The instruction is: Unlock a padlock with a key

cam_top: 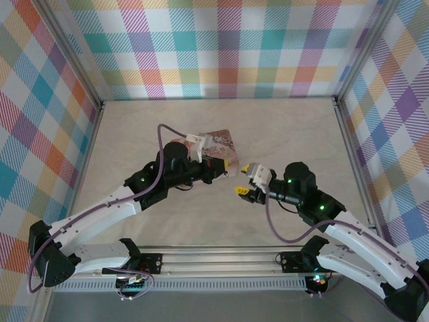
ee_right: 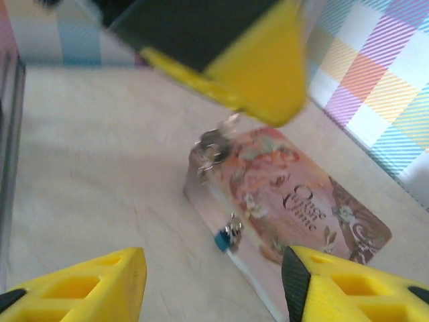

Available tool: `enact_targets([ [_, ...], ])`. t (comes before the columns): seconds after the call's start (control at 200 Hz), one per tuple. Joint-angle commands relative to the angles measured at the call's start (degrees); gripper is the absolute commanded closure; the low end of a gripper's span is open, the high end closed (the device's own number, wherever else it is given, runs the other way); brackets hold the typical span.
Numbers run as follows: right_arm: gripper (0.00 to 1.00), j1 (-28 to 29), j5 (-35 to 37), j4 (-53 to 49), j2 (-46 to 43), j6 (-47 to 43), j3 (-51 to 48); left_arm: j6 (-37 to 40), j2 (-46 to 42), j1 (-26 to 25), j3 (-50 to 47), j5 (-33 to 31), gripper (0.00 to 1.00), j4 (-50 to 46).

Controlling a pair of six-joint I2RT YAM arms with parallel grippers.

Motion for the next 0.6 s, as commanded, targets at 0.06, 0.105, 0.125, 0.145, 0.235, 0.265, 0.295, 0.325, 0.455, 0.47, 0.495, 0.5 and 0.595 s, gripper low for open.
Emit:
enact_targets([
  [0.06,0.41,-5.06,-15.29,24.55,0.29,30.69,-6.82,1.23,-2.61,-0.38,-1.69,-0.66,1.00,7.16],
  [0.105,0.41,-5.18,-16.43,28.06,1.45,34.63,-7.47,1.36,-2.58,-0.30,-1.45,-0.48,1.00,7.25],
  [0.125,0.41,-5.18,-17.05,29.15,2.01,36.04,-7.50,1.35,-2.52,-0.38,-1.34,-0.32,1.00,7.24],
  [0.145,0.41,-5.18,-17.56,30.10,2.68,37.46,-7.50,1.35,-2.41,-0.37,-1.23,-0.14,1.00,7.24],
  [0.235,0.42,-5.18,-20.29,33.35,5.71,43.09,-7.01,1.32,-1.79,-0.35,-0.82,0.63,1.00,7.63],
  [0.265,0.42,-5.18,-21.21,34.42,6.56,44.22,-6.84,1.34,-1.60,-0.33,-0.73,0.85,1.00,7.90],
  [0.295,0.43,-5.22,-21.91,35.65,7.10,45.01,-7.00,1.36,-1.35,-0.37,-0.68,0.96,1.00,7.99],
  [0.325,0.43,-5.17,-21.91,36.71,7.43,45.76,-7.17,1.33,-1.22,-0.32,-0.57,0.98,1.00,8.03],
  [0.455,0.44,-5.11,-20.92,39.46,8.01,47.31,-7.74,1.12,-0.64,-0.42,-0.49,1.23,1.00,8.37],
  [0.47,0.44,-5.06,-20.92,39.39,8.10,47.21,-7.58,1.13,-0.59,-0.32,-0.44,1.28,1.00,8.43],
  [0.495,0.45,-5.10,-20.97,39.23,8.37,47.26,-7.36,1.16,-0.38,-0.42,-0.37,1.37,1.00,8.35],
  [0.5,0.45,-5.14,-21.00,39.21,8.41,47.31,-7.32,1.14,-0.35,-0.44,-0.28,1.39,1.00,8.32],
  [0.595,0.47,-5.19,-20.98,41.32,9.28,48.45,-7.01,0.99,0.26,-0.37,0.23,1.76,1.00,8.14],
])
